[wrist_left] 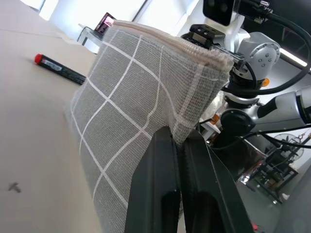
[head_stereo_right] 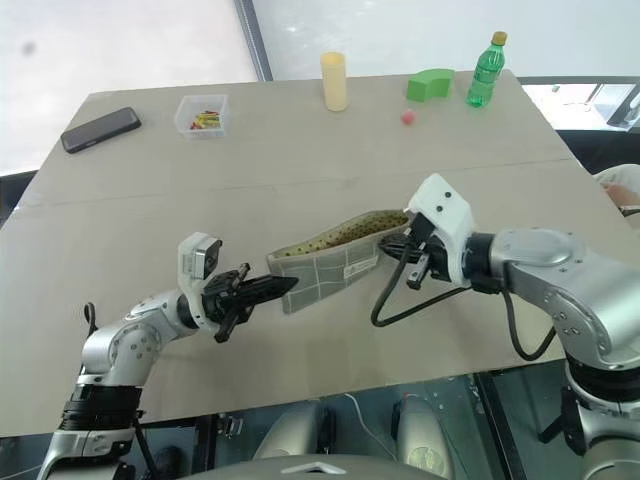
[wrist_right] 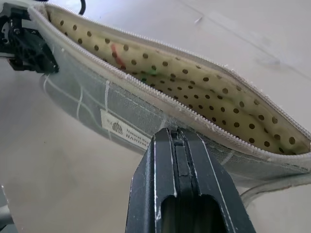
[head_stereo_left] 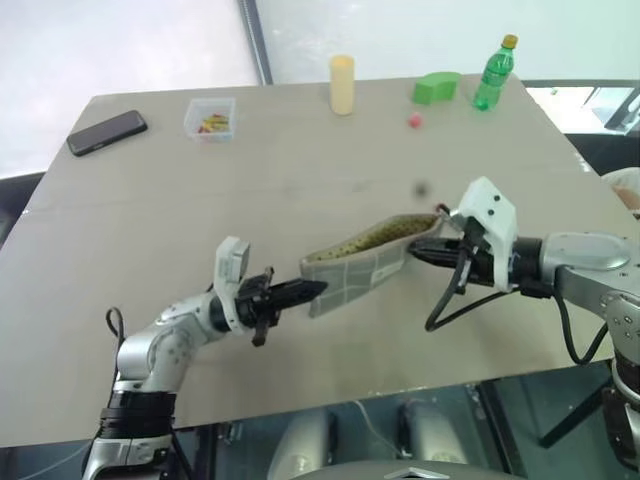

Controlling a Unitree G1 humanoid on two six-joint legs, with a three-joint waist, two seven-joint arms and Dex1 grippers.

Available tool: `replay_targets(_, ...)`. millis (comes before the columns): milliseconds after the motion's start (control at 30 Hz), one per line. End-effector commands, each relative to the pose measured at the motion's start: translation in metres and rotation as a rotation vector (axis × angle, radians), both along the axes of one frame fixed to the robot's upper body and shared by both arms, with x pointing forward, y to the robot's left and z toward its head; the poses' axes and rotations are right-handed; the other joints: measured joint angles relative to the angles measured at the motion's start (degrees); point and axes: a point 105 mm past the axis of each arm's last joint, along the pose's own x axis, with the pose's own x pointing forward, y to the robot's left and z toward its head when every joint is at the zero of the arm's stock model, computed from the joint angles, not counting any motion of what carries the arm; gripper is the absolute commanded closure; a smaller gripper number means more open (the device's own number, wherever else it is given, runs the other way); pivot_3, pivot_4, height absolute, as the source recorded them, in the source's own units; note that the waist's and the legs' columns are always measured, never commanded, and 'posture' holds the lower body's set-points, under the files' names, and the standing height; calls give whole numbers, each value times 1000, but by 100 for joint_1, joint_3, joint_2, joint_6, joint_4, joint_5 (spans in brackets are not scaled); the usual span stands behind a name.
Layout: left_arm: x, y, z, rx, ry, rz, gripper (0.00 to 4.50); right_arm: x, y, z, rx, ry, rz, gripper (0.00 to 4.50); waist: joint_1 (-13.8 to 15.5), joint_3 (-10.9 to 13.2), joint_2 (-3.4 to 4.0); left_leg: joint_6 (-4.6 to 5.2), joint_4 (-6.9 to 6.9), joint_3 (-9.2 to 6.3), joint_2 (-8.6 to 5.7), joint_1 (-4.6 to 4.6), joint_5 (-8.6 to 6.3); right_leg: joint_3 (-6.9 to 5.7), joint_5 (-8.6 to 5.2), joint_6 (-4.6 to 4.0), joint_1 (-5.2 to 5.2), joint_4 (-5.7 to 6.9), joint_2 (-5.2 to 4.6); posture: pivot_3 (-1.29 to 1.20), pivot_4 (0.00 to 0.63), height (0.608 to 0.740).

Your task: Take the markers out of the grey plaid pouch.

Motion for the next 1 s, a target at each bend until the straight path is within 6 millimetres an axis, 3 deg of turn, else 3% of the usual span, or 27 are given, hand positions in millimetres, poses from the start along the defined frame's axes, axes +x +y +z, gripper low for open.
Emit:
replay_targets(33, -5, -4, -6, 34, -14, -9, 4500, -10, 1, 20, 1, -53, 74, 4451, 0, 0, 0, 0, 0, 0, -4, 1, 0, -1, 0, 0, 1, -1, 1, 0, 150, 740)
replay_targets(200, -7, -10, -13, 58, -20, -7, 4500, -10, 5, 19, -32, -30, 107, 4451, 5, 0, -1, 0, -2, -2, -7, -2, 0, -2, 0, 0, 1, -5, 0, 0, 150, 740)
replay_targets(467, -5, -14, -12, 33, -12, 12, 4500, 5, 13, -30, -193, 66, 127, 4451, 0, 0, -2, 1, -1, -2, -7, -2, 0, -1, 0, 0, 0, -4, 0, 0, 150, 740)
replay_targets(700, -3, -16, -8, 25, -8, 22, 4500, 14, 27, -53, -360, -148, 261, 4451, -2, 0, -3, 0, 1, -2, -10, -2, 0, -2, 0, 0, 0, -4, -1, 0, 150, 740)
replay_targets(800, -1, -16, -6, 17, 0, 25, 4500, 16, 31, -56, -452, -271, 339, 3612, -2, 0, -3, 0, 4, -3, -9, -2, 0, -3, 0, 0, 0, -4, -1, 0, 150, 740)
replay_targets(900, 2, -17, -5, 5, 21, 27, 4500, 21, 34, -61, -532, -366, 409, 2196, -4, 0, -3, -1, 12, -3, -10, -2, 0, -4, 0, 0, 1, -1, -1, 0, 150, 740)
replay_targets(1000, 5, -17, -3, -12, 46, 27, 4500, 21, 38, -67, -603, -413, 498, 2196, -5, 0, -3, -1, 16, -3, -10, -2, 0, -4, 0, 0, 2, 1, 0, 0, 150, 740)
